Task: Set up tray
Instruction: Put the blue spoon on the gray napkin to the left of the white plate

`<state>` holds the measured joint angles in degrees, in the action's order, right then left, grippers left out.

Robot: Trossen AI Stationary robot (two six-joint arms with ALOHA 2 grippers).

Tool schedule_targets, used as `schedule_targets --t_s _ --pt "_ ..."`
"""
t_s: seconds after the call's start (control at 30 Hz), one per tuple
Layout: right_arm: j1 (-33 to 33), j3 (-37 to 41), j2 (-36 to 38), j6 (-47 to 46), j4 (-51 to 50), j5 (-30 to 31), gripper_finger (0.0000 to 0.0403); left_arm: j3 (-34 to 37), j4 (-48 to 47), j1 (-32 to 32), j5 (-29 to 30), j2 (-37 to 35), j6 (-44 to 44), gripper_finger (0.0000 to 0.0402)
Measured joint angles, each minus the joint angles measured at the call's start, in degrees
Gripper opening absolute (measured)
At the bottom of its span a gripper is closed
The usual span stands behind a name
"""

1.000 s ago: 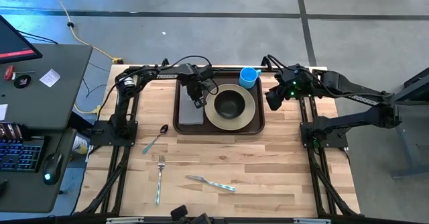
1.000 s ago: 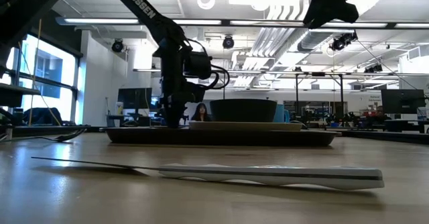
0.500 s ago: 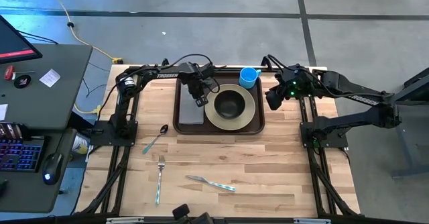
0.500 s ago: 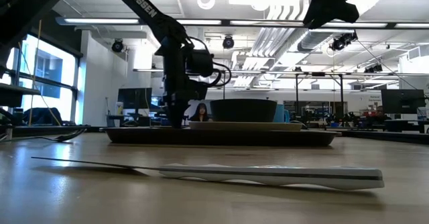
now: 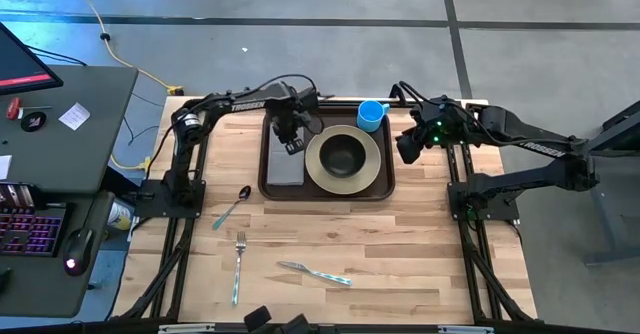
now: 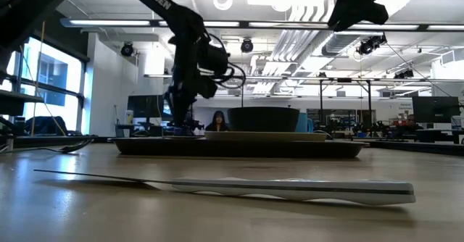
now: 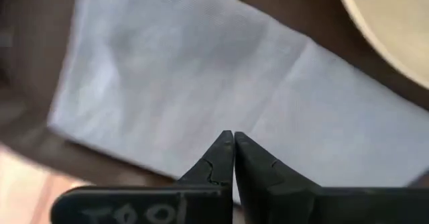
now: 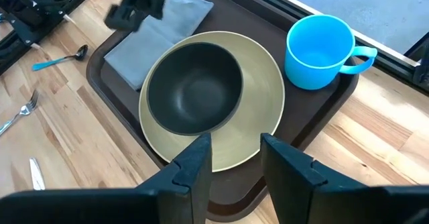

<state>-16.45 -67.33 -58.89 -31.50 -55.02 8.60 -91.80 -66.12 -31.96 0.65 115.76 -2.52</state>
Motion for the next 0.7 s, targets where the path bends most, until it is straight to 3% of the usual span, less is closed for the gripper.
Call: schedule_targets --t_s 0.2,0.3,0.5,0.7 --pt "0.00 0.00 0.00 0.47 0.21 0.04 0.0119 -1.26 -5.26 0.19 -0.99 -4.28 -0.07 0.0068" --pt "0.00 0.00 0.00 0.51 0.21 0.20 0.0119 0.96 -5.03 0.47 -5.04 -8.88 -0.10 0.0077" --pt "0.00 0.00 0.00 1.26 0.21 0.06 0.0119 9.60 0.68 1.76 -4.52 -21.65 6.12 0.0086" --pt "-0.02 0.00 -0.02 5.79 0.23 0.28 0.0119 19.65 -2.71 3.14 -5.12 -32.95 16.47 0.0086"
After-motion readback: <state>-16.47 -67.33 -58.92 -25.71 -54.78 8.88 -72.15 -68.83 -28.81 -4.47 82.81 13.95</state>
